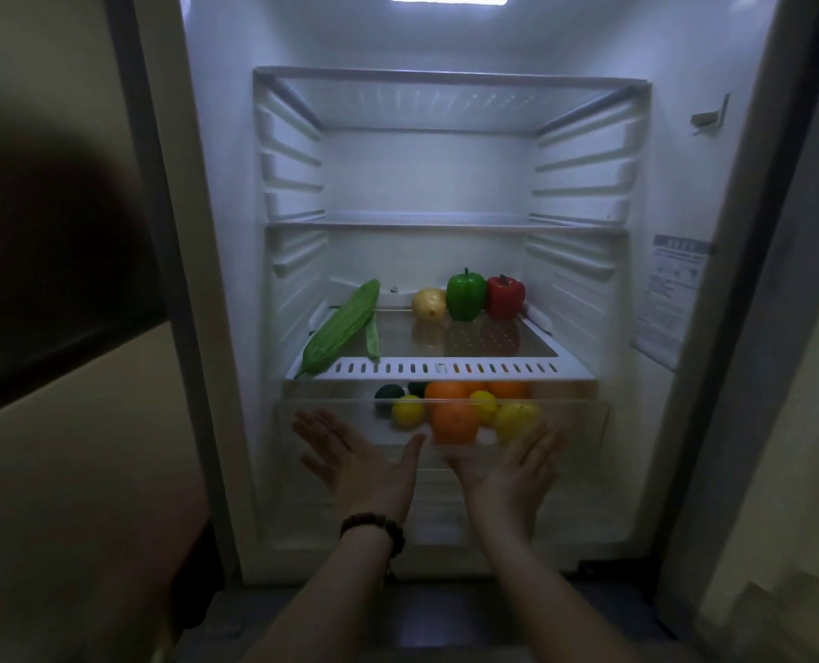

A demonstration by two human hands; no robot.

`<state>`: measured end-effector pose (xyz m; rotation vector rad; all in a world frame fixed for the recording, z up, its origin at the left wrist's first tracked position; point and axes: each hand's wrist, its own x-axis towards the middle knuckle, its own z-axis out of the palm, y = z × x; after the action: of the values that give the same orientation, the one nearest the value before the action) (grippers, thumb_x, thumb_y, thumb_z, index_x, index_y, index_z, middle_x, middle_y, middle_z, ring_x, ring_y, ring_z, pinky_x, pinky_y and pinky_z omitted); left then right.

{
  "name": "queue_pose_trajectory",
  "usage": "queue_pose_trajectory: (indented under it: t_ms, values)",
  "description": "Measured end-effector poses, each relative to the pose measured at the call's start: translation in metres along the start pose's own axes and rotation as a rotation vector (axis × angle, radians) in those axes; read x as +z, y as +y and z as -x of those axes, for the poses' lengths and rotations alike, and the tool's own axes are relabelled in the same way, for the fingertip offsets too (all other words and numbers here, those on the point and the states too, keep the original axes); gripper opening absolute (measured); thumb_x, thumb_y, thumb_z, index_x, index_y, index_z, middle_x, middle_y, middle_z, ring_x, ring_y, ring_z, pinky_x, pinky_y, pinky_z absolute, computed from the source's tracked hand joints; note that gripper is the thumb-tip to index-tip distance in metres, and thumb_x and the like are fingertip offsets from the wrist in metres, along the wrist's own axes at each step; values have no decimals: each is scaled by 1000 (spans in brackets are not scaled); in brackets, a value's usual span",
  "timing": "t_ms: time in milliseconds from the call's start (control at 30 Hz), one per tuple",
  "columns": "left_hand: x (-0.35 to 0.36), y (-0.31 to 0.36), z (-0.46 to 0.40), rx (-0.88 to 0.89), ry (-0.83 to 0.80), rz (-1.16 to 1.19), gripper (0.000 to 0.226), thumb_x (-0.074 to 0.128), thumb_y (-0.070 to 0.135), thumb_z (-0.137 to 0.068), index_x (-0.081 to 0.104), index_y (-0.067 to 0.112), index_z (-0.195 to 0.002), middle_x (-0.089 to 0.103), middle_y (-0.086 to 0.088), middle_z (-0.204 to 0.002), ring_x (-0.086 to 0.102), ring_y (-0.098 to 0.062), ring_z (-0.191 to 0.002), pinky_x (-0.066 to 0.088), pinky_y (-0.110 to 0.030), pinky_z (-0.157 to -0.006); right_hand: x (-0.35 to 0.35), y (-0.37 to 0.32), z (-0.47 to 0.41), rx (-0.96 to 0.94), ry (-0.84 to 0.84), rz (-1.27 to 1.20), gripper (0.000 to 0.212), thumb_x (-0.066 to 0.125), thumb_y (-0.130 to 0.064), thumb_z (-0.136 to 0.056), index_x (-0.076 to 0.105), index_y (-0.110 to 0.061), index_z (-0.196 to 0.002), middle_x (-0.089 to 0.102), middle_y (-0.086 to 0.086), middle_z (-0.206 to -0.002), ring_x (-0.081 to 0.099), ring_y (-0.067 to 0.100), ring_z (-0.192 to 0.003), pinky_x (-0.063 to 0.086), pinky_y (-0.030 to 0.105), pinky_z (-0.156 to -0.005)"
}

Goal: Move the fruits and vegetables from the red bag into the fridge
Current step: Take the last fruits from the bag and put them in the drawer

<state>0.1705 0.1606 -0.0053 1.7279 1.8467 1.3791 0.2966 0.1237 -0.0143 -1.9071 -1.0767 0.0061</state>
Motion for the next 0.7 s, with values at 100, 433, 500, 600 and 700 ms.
queue_pose_trajectory:
  t_ms: [100, 433, 500, 600, 700]
  values:
    - [11, -1, -15, -1, 27, -26, 130, 51, 78, -68, -37, 7, -132, -33, -16, -148, -34, -26, -135, -10, -49, -113, 12, -9, -15, 70, 2, -37, 138, 64, -75, -61, -23, -8, -145, -22, 15, -155, -17, 27, -144, 2, 44, -119]
    - [36, -9, -41, 52, 65, -42, 126, 54, 73, -69, -23, 2, -139, -26, -18, -150, -30, -26, -136, -6, -54, -111, 40, -9, -40, 22, 73, -113, 130, 68, -63, -67, -15, -2, -145, -19, 20, -155, -16, 32, -143, -1, 40, -115]
    - [36, -9, -41, 50, 54, -58, 127, 54, 74, -69, -20, 0, -141, -22, -21, -152, -30, -26, -136, -7, -54, -111, 41, -6, -41, 19, 70, -98, 130, 67, -64, -67, -16, -1, -145, -20, 20, -154, -18, 32, -143, -2, 39, -115]
    - [30, -9, -39, 50, 30, -81, 125, 55, 72, -70, -17, 0, -143, -21, -22, -152, -28, -28, -137, -1, -55, -112, 37, -7, -40, 22, 30, -67, 130, 64, -66, -69, -19, 0, -144, -24, 20, -153, -20, 32, -142, -5, 38, -114]
    - [19, -10, -34, 61, -14, -105, 118, 59, 62, -76, -19, 3, -143, -23, -19, -152, -21, -32, -141, 7, -54, -113, 27, -9, -40, 38, -38, -14, 125, 61, -65, -75, -21, -1, -143, -25, 21, -153, -20, 33, -142, -4, 39, -115]
